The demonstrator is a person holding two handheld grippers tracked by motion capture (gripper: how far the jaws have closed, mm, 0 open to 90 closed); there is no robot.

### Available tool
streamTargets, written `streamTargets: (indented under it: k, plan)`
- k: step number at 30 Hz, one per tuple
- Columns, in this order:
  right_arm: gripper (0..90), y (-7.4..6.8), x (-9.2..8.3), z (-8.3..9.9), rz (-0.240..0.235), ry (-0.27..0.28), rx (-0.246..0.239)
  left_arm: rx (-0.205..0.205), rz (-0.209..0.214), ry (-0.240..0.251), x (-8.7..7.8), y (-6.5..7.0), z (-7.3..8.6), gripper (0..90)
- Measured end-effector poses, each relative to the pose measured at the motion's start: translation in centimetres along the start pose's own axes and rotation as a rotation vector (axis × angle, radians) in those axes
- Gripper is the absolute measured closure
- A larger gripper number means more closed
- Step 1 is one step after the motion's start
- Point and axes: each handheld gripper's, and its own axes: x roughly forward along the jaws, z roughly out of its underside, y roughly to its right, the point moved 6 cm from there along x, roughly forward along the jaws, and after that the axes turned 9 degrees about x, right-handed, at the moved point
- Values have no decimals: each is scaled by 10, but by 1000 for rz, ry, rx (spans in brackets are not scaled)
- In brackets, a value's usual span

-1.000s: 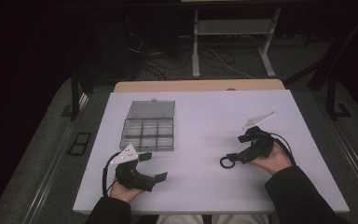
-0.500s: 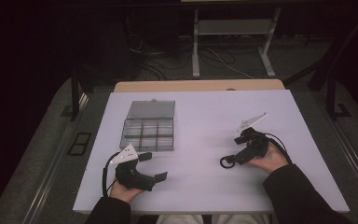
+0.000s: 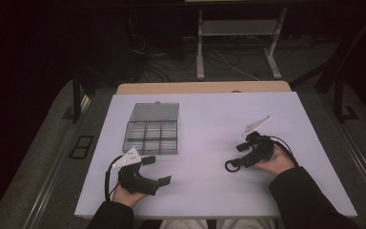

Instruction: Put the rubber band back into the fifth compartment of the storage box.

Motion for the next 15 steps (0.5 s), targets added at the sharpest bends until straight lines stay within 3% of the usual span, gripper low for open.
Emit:
streamTargets:
  k: [15]
  plan:
    - [489, 1, 7, 3, 9, -24, -42, -2, 1, -4, 0, 0, 1, 0]
